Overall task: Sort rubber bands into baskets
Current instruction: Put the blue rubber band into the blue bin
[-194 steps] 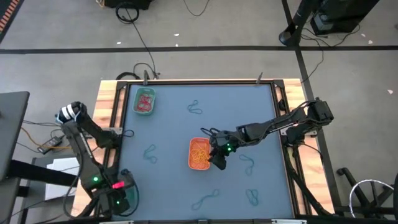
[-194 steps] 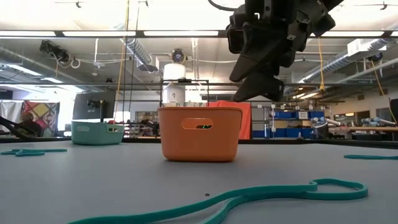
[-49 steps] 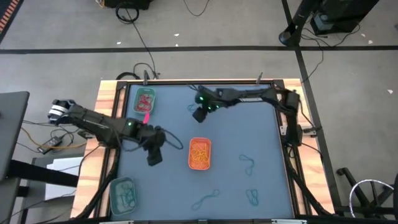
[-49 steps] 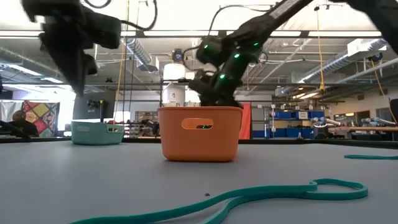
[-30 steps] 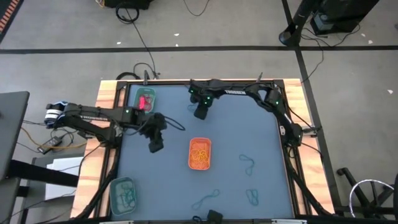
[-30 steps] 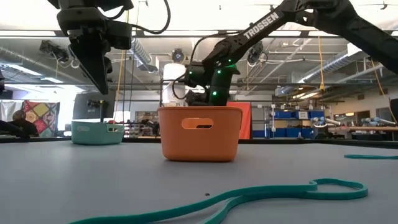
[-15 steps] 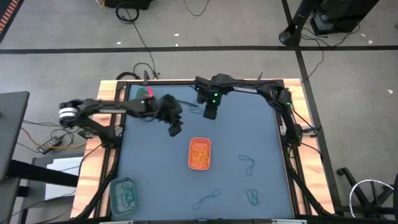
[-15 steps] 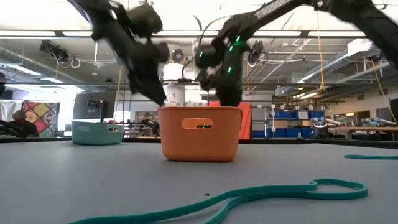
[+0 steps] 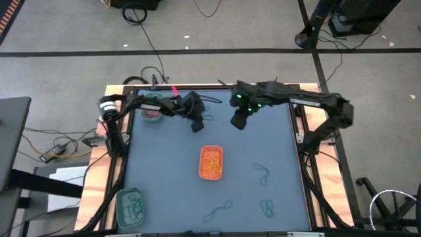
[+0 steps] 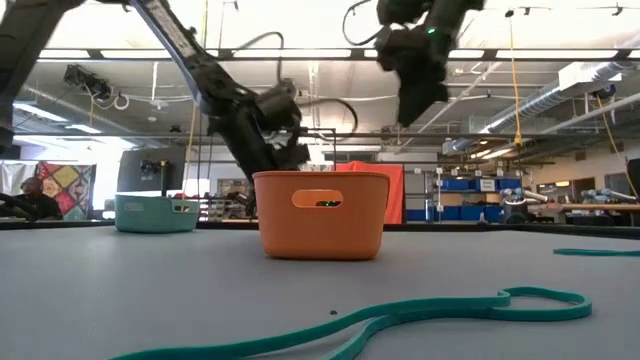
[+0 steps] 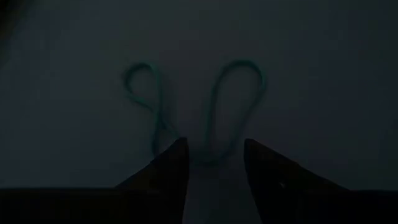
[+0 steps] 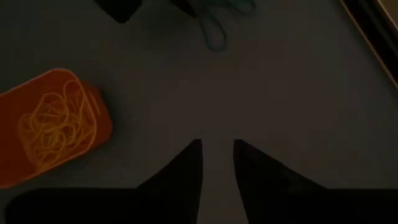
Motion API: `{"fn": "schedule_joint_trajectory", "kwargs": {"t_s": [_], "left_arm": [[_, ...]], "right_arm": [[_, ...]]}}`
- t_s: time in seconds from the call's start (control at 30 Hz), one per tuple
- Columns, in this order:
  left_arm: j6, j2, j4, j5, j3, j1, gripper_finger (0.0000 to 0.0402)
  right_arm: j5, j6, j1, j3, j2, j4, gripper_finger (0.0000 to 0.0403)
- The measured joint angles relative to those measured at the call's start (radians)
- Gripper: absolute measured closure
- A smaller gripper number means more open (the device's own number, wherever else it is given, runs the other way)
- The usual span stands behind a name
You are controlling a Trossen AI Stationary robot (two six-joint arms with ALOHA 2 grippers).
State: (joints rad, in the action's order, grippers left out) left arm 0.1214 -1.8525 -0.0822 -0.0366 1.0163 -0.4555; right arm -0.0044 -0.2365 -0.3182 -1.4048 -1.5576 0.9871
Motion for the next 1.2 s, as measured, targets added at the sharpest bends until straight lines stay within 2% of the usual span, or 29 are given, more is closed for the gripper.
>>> {"fn": "schedule_joint_trajectory", "kwargs": {"t_s": [0.1,0.27,0.37,0.47,0.53,0.77,0.93,1.2], "left_arm": [[0.03,-0.054,-0.08,-0.042,0.062,-0.009,0.0245],[0.067,-0.112,-0.208,-0.051,0.148,-0.011,0.0258],[0.07,-0.128,-0.254,-0.058,0.188,-0.01,0.0304],[0.066,-0.133,-0.287,-0.063,0.224,-0.01,0.0374],[0.051,-0.139,-0.326,-0.058,0.261,-0.011,0.0392],[0.019,-0.136,-0.532,-0.01,0.436,-0.008,0.0398],[0.014,-0.105,-0.706,0.006,0.555,0.028,0.04],[-0.103,0.057,-0.873,0.016,0.573,0.119,0.04]], "right_arm": [[0.022,-0.061,0.021,0.061,0.069,-0.002,0.0299],[0.056,-0.137,0.05,0.136,0.146,0.001,0.0299],[0.065,-0.167,0.064,0.156,0.167,-0.001,0.0302],[0.067,-0.187,0.079,0.158,0.172,-0.008,0.0307],[0.067,-0.191,0.09,0.158,0.171,-0.008,0.0312],[0.116,-0.175,0.128,0.17,0.151,-0.029,0.0326],[0.108,-0.179,0.162,0.278,0.149,-0.093,0.0328],[0.06,-0.289,0.268,0.486,0.152,-0.248,0.0328]]}}
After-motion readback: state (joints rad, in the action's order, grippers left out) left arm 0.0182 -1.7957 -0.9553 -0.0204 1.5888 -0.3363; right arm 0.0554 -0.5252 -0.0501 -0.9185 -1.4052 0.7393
